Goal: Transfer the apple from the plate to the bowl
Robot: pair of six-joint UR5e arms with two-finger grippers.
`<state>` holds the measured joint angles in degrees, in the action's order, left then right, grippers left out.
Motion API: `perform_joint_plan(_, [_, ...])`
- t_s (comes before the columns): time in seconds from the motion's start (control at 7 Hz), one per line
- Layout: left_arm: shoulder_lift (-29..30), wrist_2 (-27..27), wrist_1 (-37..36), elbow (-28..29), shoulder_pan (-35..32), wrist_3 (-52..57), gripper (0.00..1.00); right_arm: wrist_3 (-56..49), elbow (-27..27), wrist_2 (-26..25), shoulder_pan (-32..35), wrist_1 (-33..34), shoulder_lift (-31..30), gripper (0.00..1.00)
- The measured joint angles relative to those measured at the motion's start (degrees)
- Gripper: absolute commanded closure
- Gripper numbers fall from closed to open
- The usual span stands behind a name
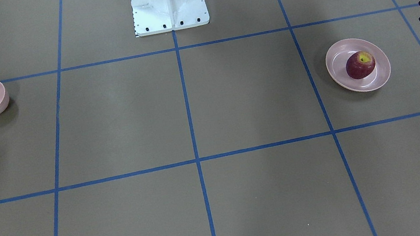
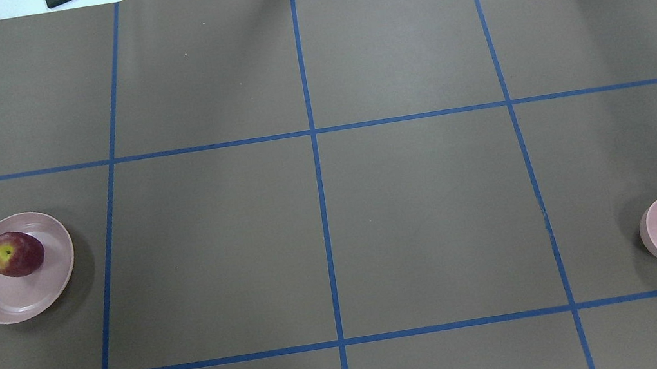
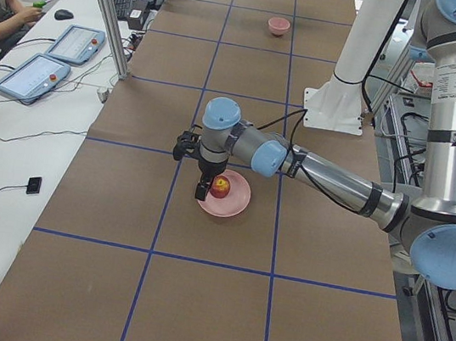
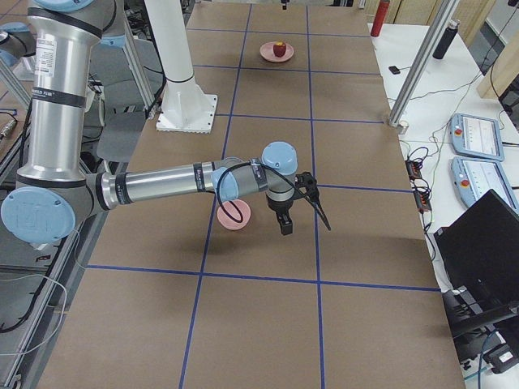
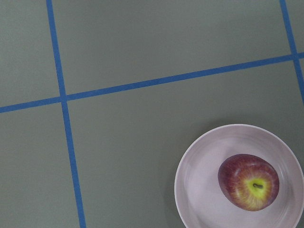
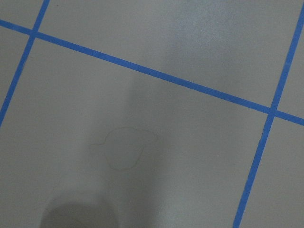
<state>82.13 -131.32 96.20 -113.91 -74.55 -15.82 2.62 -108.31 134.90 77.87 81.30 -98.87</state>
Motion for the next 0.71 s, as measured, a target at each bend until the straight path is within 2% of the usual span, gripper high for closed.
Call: perform_joint_plan(0.71, [-0.3,-0.1,0.1,-0.5,0.0,0.0,0.02,0.1,-0.1,0.1,-0.1,0.0,0.1,0.00])
